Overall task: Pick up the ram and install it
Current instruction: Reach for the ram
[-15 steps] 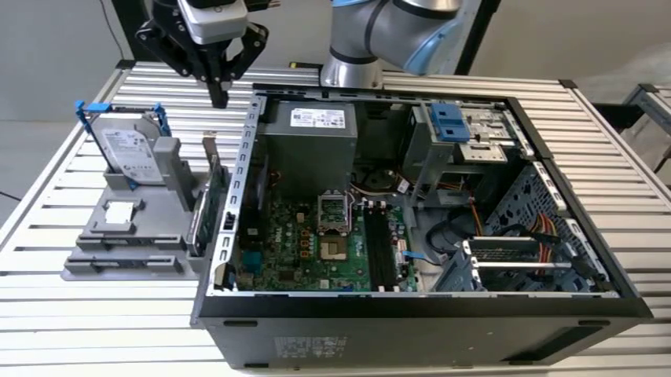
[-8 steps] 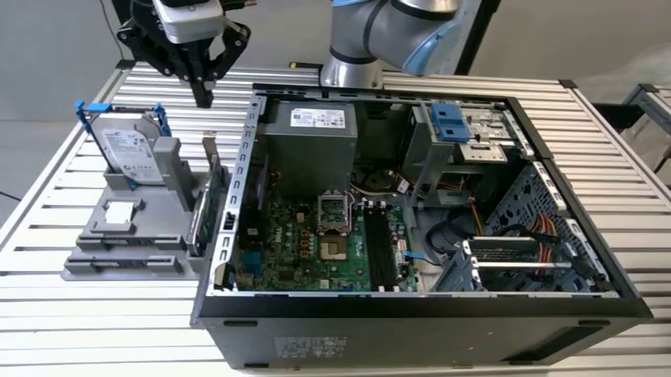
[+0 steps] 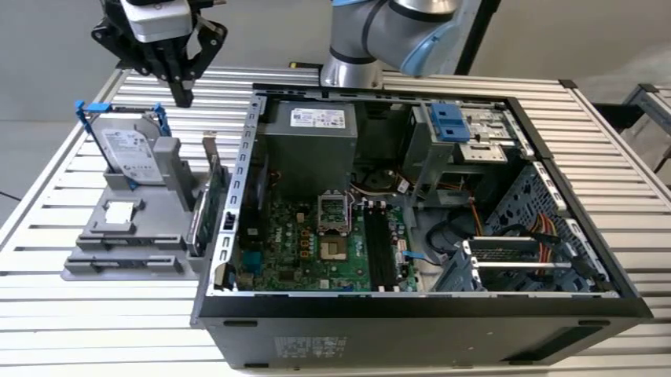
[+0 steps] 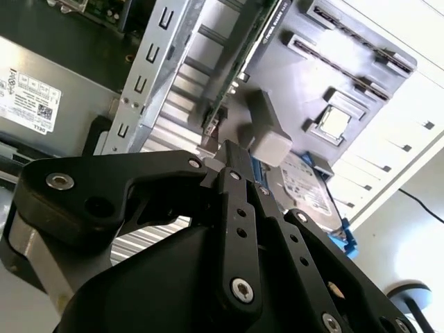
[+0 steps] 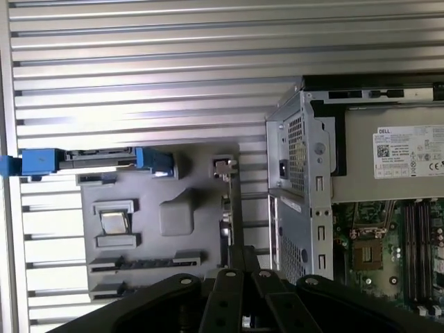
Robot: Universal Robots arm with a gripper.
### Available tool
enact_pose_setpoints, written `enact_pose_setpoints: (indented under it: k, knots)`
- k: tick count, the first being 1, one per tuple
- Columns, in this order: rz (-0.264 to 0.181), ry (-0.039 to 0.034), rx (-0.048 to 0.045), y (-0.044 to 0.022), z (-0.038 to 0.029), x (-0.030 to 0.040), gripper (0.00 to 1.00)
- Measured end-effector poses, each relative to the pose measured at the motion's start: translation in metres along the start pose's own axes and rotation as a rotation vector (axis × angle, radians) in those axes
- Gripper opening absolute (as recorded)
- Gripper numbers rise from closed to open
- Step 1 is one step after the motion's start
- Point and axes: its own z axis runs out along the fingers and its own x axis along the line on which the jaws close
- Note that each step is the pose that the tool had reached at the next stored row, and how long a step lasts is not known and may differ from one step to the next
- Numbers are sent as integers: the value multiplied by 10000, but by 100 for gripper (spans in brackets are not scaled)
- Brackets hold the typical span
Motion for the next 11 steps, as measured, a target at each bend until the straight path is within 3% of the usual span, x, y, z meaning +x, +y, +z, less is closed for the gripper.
enact_pose_setpoints:
  k: [11]
  knots:
    - [0,0,0,-21,-9,307,0]
